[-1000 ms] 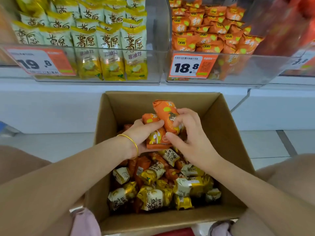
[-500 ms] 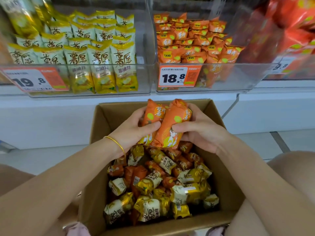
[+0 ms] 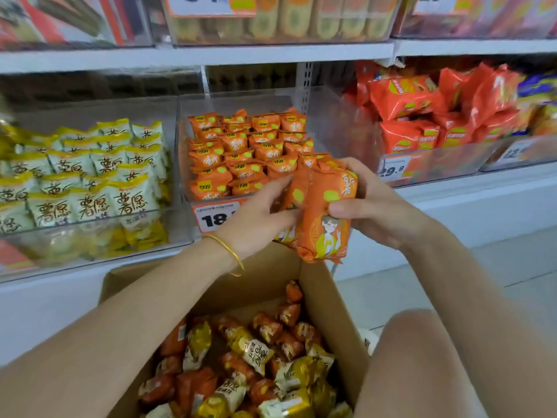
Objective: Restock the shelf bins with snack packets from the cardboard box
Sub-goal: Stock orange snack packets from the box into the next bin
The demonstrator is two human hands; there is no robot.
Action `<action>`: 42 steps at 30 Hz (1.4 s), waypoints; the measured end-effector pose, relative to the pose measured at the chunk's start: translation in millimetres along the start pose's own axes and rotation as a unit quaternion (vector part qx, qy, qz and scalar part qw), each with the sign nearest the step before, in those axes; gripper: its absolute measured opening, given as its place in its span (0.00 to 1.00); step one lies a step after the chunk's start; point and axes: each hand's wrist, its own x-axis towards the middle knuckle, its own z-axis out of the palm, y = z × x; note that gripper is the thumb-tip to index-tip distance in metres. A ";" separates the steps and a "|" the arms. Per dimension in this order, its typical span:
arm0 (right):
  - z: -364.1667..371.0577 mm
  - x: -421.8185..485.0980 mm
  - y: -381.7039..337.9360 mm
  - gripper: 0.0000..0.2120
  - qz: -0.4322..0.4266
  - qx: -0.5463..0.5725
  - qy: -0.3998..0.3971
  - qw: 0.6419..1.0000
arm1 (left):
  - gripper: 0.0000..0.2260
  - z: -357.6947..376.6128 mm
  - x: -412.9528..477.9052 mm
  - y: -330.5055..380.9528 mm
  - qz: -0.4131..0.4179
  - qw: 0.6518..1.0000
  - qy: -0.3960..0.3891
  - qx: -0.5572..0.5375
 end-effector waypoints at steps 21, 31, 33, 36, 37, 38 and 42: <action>-96.9 78.7 -24.3 0.38 0.054 -0.300 -0.099 0.947 | 0.13 -20.4 96.2 9.3 0.022 0.878 0.014 0.478; -107.9 62.4 -25.4 0.35 0.024 -0.228 -0.050 0.972 | 0.19 -1.5 111.3 23.9 0.044 0.935 0.002 0.353; -116.8 55.1 -32.3 0.36 0.001 -0.207 0.009 0.978 | 0.17 1.9 116.3 26.1 0.076 0.923 -0.005 0.378; -114.5 53.8 -39.2 0.32 -0.031 -0.251 0.079 0.964 | 0.15 2.2 124.0 21.6 0.088 0.903 0.002 0.421; -111.4 54.5 -41.3 0.30 -0.041 -0.265 0.104 0.958 | 0.14 2.2 124.6 19.4 0.082 0.895 0.000 0.438; -109.2 55.9 -42.6 0.30 -0.057 -0.279 0.130 0.950 | 0.15 3.0 124.6 16.5 0.076 0.885 -0.006 0.460; -105.0 64.8 -46.6 0.30 -0.128 -0.341 0.224 0.904 | 0.17 10.2 124.9 9.5 0.067 0.835 -0.039 0.545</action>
